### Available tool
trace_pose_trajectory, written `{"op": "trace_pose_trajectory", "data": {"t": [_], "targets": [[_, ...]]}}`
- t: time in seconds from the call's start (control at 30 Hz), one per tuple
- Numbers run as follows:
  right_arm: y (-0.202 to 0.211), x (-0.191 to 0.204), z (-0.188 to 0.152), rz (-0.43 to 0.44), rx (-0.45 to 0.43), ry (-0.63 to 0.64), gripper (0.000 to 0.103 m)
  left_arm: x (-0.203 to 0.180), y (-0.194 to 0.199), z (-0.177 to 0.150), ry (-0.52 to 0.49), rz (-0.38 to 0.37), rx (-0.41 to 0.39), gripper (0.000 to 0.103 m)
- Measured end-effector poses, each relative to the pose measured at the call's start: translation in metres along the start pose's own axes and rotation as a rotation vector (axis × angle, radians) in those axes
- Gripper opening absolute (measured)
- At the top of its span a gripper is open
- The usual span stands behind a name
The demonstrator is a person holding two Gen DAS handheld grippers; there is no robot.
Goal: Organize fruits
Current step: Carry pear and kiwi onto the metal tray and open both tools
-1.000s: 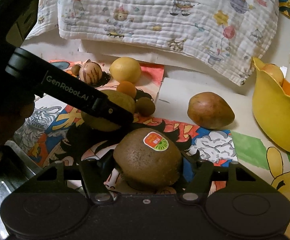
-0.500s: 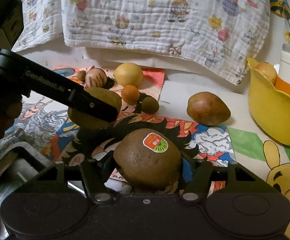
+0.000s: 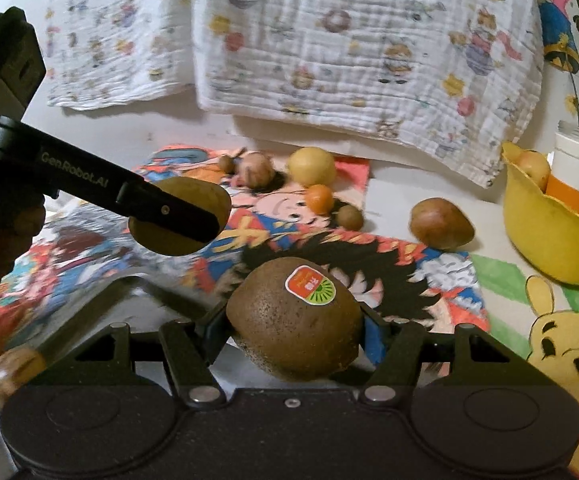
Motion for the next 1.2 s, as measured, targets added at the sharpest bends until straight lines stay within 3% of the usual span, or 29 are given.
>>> {"op": "trace_pose_trajectory", "data": {"t": [0.27, 0.57, 1.2], "targets": [[0.029, 0.032, -0.021, 0.040, 0.029, 0.015, 0.067, -0.010, 0.035, -0.036, 0.001, -0.003, 0.002, 0.057], [0.039, 0.050, -0.040, 0.056, 0.068, 0.010, 0.067, -0.011, 0.043, -0.065, -0.019, 0.016, 0.044, 0.057], [0.031, 0.052, -0.048, 0.050, 0.120, 0.005, 0.067, -0.001, 0.029, -0.080, -0.022, 0.050, 0.116, 0.058]]}}
Point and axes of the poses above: each gripper's, at about its wrist camera, not at the fingertips, and y roughly against the way its jaws point, x to its left, z to its top, the point moved 3 cm from there along -y, roughly the way its jaws point, and after that the axes turned 10 degrees about -z, right-handed, at the moved point
